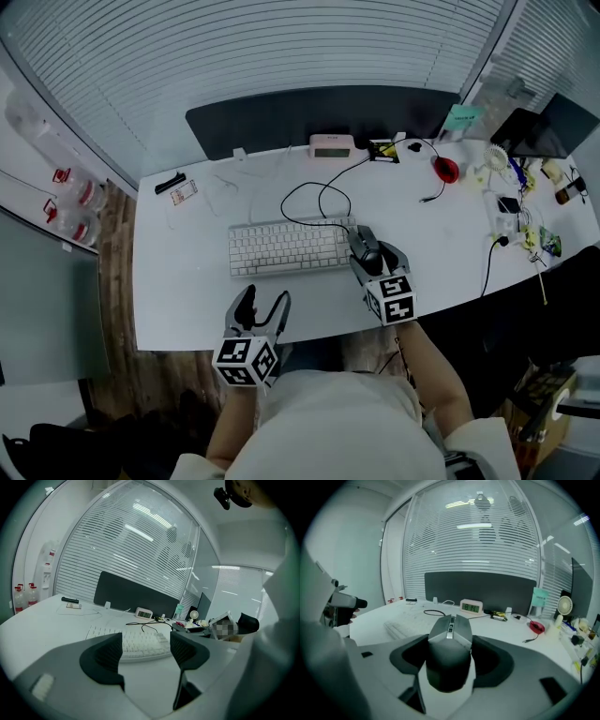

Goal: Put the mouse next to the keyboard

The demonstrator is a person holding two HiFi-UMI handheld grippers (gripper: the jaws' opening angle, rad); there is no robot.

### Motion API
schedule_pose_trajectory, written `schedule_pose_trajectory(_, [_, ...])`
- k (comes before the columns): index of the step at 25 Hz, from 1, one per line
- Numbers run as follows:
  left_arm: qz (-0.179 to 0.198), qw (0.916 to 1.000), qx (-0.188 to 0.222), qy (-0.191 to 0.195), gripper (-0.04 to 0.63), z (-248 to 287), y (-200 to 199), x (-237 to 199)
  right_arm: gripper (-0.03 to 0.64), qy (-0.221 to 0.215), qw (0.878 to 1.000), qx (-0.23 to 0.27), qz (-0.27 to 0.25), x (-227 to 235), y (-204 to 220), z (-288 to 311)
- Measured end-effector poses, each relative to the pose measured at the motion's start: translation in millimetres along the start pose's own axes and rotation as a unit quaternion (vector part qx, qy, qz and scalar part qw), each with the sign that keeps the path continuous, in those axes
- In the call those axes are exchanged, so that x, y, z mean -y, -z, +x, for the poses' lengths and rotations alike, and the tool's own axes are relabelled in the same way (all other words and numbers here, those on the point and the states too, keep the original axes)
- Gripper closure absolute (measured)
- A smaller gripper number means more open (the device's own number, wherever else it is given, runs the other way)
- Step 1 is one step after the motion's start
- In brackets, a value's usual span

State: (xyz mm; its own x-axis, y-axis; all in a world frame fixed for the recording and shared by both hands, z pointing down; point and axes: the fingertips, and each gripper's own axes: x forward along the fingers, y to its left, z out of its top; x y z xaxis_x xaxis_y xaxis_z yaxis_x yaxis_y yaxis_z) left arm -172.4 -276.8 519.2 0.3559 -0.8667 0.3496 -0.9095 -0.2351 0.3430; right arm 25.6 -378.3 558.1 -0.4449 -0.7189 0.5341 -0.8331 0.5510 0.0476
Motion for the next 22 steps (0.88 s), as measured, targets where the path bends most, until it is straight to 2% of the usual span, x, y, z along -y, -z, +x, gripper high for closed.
schedule_pose_trajectory(8, [0.008,0.9998,-0.014,0.007,0.284,9.7,2.0,2.8,0.328,0.044,0.999,-0.023,0.022,52.1,17.8,12.6])
schedule_pose_trajectory(14, [0.017,0.9994,-0.026,0.018,0.284,17.5,2.3,6.7,0.328,0.068,0.995,-0.045,0.061,83.6,33.9,25.9])
schedule_pose_trajectory(22, [0.023,0.9989,-0.031,0.026,0.284,27.5,-0.5,7.3,0.328,0.09,0.99,-0.085,0.066,112.3,53.7,50.7])
